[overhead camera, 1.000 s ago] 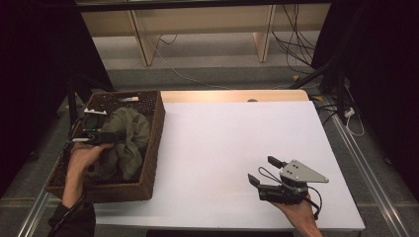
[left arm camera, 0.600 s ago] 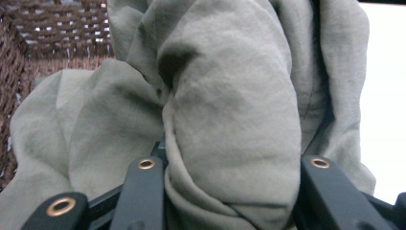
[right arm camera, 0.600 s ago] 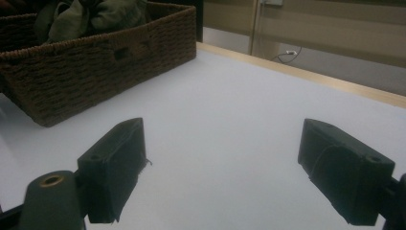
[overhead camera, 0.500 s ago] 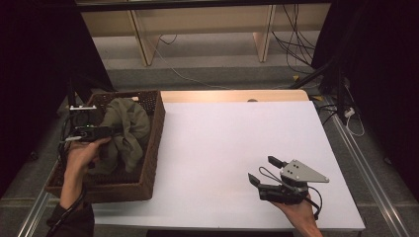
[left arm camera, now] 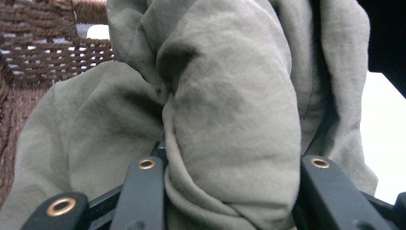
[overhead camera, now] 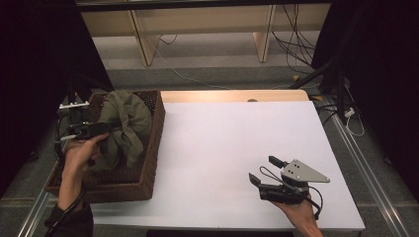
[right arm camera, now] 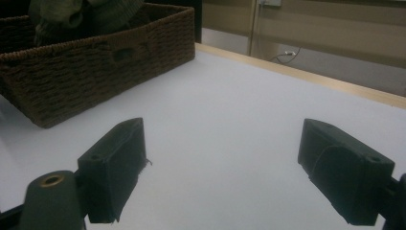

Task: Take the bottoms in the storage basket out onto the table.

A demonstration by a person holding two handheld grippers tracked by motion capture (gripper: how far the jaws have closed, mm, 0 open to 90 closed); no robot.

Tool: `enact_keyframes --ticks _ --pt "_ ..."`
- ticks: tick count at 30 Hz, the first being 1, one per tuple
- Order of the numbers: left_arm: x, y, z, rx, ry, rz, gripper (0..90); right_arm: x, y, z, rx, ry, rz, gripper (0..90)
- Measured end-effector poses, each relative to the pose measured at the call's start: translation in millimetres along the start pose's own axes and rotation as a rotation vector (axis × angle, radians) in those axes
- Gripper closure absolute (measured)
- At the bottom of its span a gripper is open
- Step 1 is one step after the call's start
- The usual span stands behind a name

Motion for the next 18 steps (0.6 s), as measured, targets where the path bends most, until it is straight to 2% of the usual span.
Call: enact_keyframes --ticks 18 --pt "-15.5 -7.6 10.7 -0.042 0.077 0.000 59.7 0.0 -0.1 0.1 -0.001 0.000 0.000 17.7"
Point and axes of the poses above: each handheld gripper's, and its own axes: z roughly backward along the jaws, y roughly out of its underside, x roughly to its left, the point moved 5 cm from there along -z, roughly forward along the jaws, and after that the axes turned 8 degrees about -y, right-handed, at the moved point
